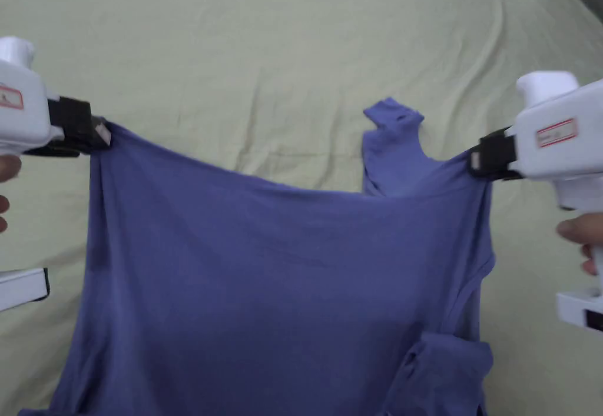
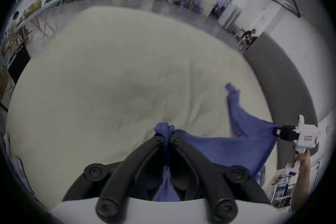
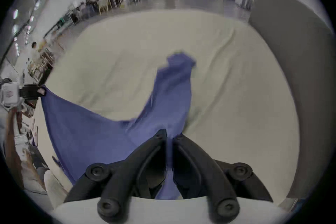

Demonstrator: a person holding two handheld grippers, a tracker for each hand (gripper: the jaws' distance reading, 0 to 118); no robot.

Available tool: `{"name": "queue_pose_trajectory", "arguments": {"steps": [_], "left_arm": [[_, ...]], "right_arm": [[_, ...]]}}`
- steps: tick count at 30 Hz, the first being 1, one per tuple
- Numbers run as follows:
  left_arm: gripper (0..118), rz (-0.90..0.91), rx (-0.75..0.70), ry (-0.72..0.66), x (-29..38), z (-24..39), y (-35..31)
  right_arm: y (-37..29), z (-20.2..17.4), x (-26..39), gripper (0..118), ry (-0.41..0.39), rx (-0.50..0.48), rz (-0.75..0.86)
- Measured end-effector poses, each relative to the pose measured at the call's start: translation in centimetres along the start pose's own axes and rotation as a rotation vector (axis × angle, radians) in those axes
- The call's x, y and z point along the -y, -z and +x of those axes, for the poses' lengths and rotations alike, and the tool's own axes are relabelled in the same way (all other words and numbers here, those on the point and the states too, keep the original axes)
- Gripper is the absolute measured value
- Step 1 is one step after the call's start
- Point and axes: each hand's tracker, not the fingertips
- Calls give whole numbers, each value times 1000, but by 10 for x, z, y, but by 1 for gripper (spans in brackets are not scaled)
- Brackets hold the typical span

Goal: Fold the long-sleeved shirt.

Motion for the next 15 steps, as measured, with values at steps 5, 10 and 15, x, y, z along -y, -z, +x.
{"name": "queue_pose_trajectory", "arguments": {"steps": [5, 10, 15], "left_arm": [[2, 201, 58, 93, -68, 71, -95], [1, 348, 7, 183, -156, 94, -147], [1, 432, 7, 174, -254, 123, -173]], "right_arm": [[-101, 12, -78, 6, -92, 96, 209], [-166, 11, -164, 6, -183, 239, 359], [-202, 6, -273, 6, -226, 379, 450]]}}
